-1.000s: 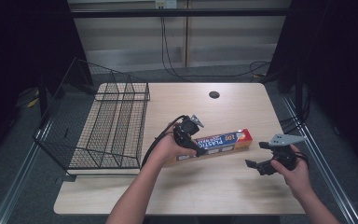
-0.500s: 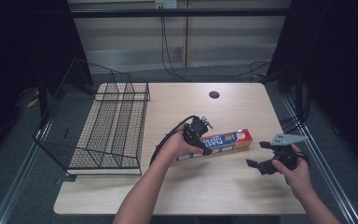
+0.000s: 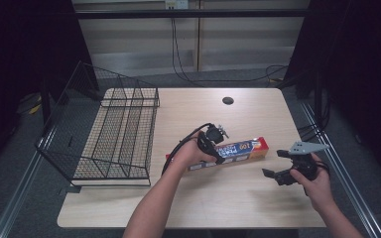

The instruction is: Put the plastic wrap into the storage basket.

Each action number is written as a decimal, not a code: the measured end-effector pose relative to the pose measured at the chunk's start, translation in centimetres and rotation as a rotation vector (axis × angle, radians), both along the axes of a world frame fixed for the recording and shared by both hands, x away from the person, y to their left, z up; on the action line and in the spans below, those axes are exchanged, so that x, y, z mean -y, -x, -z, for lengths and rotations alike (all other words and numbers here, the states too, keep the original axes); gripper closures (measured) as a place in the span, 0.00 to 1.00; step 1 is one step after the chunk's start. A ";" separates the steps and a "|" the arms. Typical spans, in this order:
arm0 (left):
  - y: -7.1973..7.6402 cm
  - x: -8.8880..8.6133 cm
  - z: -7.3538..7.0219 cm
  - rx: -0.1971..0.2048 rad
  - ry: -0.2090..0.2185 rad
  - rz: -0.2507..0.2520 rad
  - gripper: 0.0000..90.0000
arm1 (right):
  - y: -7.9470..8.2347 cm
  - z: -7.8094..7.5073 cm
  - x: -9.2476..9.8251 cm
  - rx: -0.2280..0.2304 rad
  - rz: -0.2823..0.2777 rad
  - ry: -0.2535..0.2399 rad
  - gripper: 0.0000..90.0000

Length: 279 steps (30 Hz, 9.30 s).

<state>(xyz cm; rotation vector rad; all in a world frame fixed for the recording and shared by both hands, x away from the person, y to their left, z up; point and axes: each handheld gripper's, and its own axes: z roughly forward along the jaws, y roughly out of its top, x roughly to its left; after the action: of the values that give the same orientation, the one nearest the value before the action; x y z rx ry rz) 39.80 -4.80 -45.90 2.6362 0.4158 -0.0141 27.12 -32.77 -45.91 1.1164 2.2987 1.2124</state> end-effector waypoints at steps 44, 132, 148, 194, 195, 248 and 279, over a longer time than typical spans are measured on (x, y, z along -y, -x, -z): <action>-2.2 -3.9 -13.5 -0.081 -0.105 -0.292 0.49 | 0.0 -0.4 0.4 0.016 0.013 -0.034 0.03; -2.8 -23.2 -22.6 -0.039 -0.092 -0.871 0.49 | 0.2 -0.4 -0.1 0.023 0.012 -0.022 0.03; -2.4 -25.9 -23.0 0.005 -0.108 -1.012 0.49 | 0.2 -0.5 0.0 0.022 0.006 -0.023 0.03; -1.5 -30.0 -21.7 -0.005 -0.132 -1.262 0.48 | 0.4 -0.6 0.1 0.032 0.015 -0.020 0.03; -1.5 -30.1 -21.6 -0.002 -0.138 -1.264 0.48 | 0.4 -0.6 0.1 0.031 0.015 -0.020 0.03; -3.1 -30.7 -17.6 -0.065 -0.181 -1.294 0.47 | 0.3 -0.4 0.0 0.025 0.006 -0.010 0.03; -3.9 -31.0 -16.5 -0.100 -0.185 -1.300 0.47 | 0.3 -0.3 0.0 0.027 0.007 -0.003 0.03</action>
<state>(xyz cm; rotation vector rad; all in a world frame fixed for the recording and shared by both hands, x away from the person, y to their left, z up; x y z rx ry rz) 43.74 26.23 -29.44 2.0347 2.1044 0.3130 26.86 -32.74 -45.63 1.1018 2.2716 1.2212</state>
